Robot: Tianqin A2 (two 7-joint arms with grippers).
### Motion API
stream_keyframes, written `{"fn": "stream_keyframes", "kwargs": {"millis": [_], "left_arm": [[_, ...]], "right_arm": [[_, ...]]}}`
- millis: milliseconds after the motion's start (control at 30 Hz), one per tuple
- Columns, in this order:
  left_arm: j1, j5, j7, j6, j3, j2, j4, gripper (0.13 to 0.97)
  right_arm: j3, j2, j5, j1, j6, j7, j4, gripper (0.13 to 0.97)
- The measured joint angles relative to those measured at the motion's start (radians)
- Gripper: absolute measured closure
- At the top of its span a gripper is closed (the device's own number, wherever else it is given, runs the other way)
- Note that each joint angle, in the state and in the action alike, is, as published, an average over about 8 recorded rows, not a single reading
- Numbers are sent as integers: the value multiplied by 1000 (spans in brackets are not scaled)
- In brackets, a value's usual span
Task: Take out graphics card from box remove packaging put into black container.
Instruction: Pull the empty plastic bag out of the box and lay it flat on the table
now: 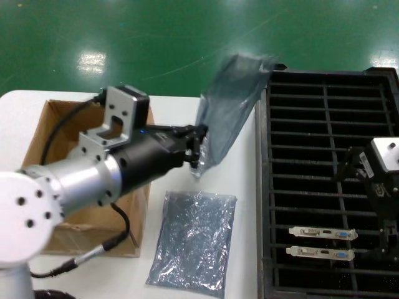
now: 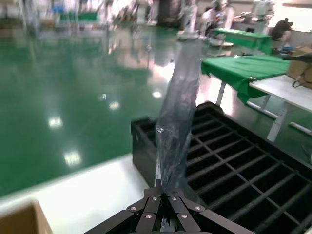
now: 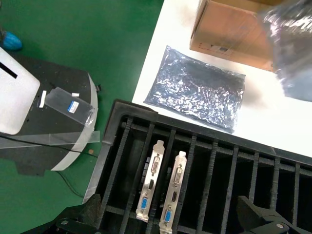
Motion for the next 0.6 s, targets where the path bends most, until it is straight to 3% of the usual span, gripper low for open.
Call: {"fn": "stream_keyframes", "kwargs": {"millis": [333,600], "left_arm": [[46,195,-369,13,120,24,49,959],[63,321,-606,50,191,26,73,958]], "right_arm": [[0,0,0,0,0,0,0,129],[-1,0,0,0,0,0,0,129]]}}
